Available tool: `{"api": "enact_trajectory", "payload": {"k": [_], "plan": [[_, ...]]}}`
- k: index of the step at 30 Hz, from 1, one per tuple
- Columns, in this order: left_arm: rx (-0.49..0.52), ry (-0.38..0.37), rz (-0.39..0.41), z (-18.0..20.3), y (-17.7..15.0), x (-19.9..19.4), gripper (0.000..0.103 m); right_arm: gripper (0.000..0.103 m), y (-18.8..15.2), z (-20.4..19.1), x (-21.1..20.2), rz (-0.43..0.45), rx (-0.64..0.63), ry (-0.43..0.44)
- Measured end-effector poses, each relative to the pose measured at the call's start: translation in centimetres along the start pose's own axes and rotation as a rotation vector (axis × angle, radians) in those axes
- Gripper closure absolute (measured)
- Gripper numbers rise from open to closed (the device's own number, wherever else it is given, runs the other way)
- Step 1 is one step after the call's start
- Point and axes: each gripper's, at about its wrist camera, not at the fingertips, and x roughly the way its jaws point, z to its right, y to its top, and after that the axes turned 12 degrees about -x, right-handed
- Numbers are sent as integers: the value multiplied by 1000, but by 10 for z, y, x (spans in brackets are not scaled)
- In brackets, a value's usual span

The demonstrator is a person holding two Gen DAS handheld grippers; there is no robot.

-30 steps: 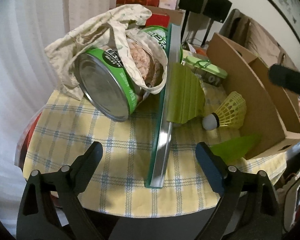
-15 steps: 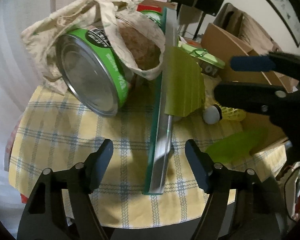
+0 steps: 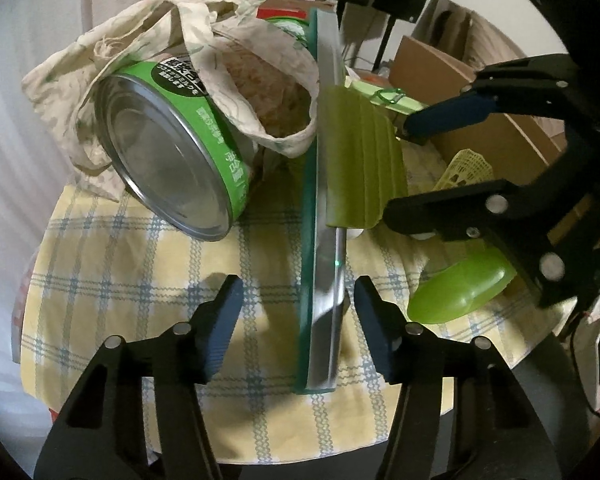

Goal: Organize objects
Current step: 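Grasp the squeegee's green handle with the right tool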

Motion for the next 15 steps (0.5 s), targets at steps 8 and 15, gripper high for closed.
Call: {"api": "enact_trajectory", "payload": {"k": [8, 15], "plan": [[-32, -35, -15, -15, 4, -5, 57, 38, 3, 0, 9, -12, -33, 16], [-16, -58, -25, -12, 2, -6, 76, 35, 3, -8, 18, -57, -100, -27]]}}
